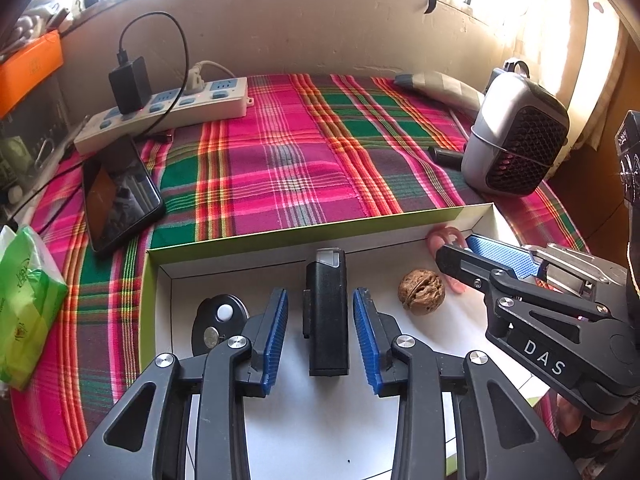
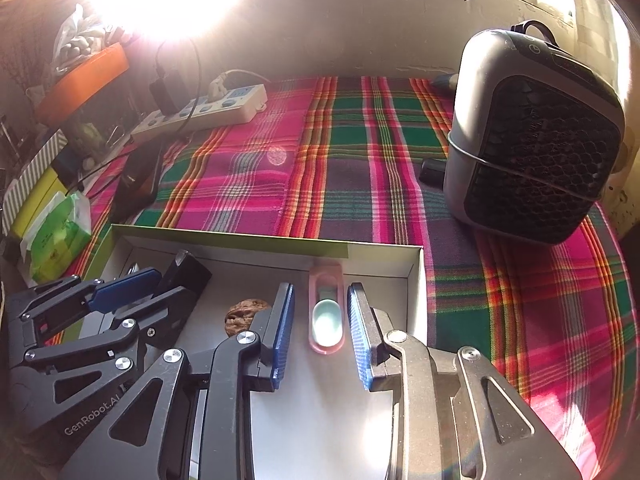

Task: Organize objects
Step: 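Open the left tool to set the black device in the box while the right tool releases the clip, then lift both open tools up and away from the box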

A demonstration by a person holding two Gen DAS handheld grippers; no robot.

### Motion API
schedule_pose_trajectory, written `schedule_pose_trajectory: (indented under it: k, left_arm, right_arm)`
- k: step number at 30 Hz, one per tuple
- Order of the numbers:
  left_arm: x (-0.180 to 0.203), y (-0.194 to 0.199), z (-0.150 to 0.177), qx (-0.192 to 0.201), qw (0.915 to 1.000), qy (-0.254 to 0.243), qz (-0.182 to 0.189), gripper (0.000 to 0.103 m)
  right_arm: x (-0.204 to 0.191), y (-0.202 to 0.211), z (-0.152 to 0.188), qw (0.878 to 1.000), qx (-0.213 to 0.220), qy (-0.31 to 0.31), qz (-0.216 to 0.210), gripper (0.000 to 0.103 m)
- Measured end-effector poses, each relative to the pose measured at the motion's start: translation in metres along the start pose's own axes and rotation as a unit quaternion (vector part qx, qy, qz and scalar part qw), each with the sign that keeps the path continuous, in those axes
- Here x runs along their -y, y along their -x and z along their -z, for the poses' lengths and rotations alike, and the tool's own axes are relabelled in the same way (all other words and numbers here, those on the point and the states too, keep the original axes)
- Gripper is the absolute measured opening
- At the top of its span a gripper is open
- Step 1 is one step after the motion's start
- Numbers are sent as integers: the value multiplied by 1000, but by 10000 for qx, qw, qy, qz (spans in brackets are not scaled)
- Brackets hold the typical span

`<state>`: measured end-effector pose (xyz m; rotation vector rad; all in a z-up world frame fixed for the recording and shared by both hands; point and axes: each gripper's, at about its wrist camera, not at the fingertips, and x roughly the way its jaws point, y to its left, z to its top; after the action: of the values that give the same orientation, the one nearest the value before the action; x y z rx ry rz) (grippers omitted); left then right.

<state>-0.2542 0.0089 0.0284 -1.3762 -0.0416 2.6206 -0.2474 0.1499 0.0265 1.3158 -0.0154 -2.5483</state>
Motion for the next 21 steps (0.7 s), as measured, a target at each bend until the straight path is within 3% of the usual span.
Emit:
schedule_pose_trajectory:
  k: [4, 21]
  left_arm:
    - [0, 8, 3, 63, 10000, 18, -7, 32]
    - [1, 48, 26, 329, 9994, 43, -33, 32]
  right_arm:
    - [-1, 7, 3, 10000, 57, -29, -9, 36]
    - [-10, 44, 20, 9992, 367, -114, -113, 36]
